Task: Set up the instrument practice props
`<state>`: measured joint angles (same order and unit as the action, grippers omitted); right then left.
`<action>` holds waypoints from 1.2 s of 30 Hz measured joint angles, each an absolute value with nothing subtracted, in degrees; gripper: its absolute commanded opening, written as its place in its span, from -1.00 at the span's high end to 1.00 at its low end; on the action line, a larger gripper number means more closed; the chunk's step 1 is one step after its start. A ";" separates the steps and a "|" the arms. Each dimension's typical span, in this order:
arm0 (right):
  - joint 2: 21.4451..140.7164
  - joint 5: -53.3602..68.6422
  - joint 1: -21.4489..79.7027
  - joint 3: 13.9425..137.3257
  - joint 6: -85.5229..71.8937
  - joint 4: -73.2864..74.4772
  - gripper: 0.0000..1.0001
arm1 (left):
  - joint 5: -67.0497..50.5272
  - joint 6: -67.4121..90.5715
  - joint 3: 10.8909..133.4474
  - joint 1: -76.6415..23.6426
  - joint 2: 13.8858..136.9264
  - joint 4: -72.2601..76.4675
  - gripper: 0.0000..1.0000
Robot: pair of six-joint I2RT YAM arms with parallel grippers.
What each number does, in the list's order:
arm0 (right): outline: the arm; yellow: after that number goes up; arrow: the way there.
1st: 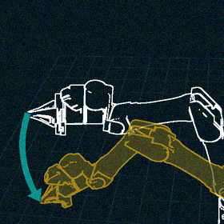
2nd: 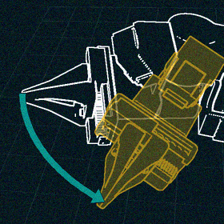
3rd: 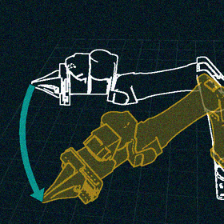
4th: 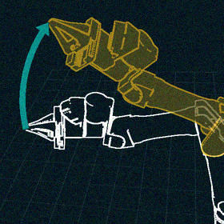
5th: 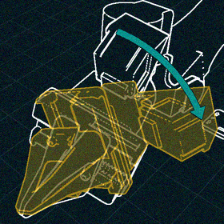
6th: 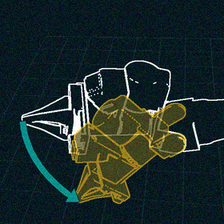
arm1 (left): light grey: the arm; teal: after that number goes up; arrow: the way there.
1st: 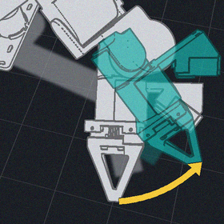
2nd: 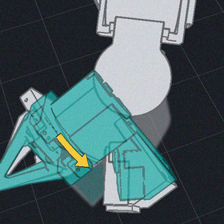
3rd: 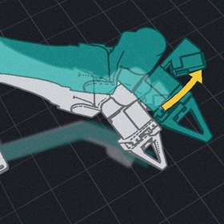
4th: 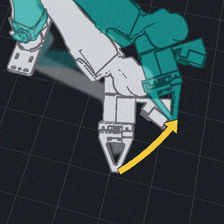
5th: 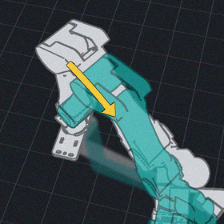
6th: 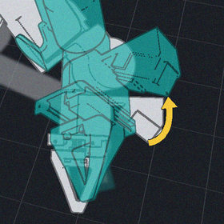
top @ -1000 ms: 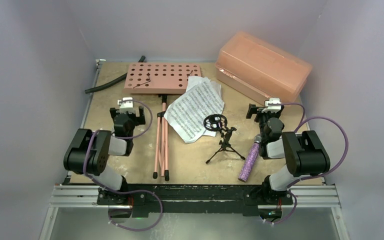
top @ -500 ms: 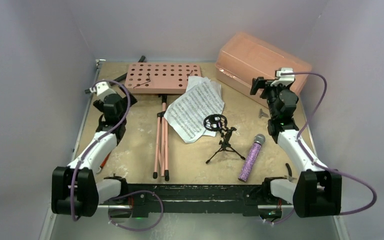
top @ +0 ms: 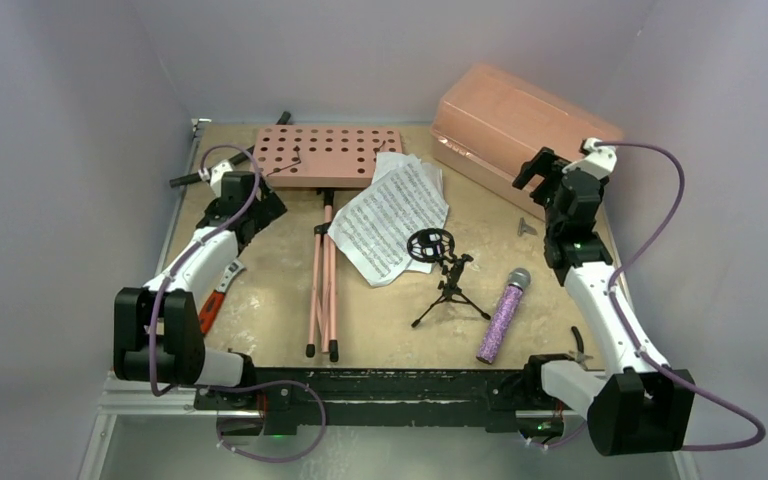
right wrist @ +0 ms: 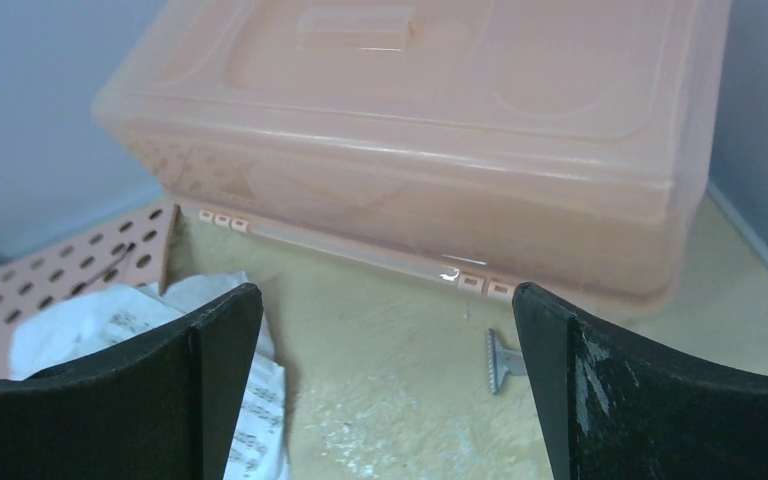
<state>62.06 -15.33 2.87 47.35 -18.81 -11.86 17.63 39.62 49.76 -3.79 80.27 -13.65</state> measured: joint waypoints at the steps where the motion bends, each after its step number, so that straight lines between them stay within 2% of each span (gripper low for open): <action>1: 61.39 -16.10 2.90 47.42 -21.23 -10.85 -0.96 | 16.01 39.31 49.76 -3.79 80.16 -13.39 -0.99; 7: 60.77 -16.95 2.87 49.67 -29.65 -3.92 -0.96 | 1.48 35.83 51.16 -3.77 81.69 -9.98 -0.99; 13: 60.73 -13.39 2.87 51.79 -32.71 3.27 -0.96 | -11.55 32.86 58.37 -6.00 91.72 -6.44 -0.99; 20: 59.83 -4.43 2.87 51.79 -34.54 9.52 -0.96 | -14.70 29.28 71.94 -15.59 102.48 -7.77 -0.98; 26: 58.30 4.12 2.90 51.79 -34.72 10.52 -0.96 | -16.12 29.17 80.38 -19.81 109.86 -7.31 -0.93; 36: 58.37 11.70 2.94 51.83 -35.22 9.98 -0.96 | -18.50 31.59 86.67 -27.27 118.56 -6.57 -0.65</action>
<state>58.37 11.70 2.94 51.83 -35.22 9.98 -18.50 31.59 86.67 -27.27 118.56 -6.57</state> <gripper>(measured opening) 0.980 0.855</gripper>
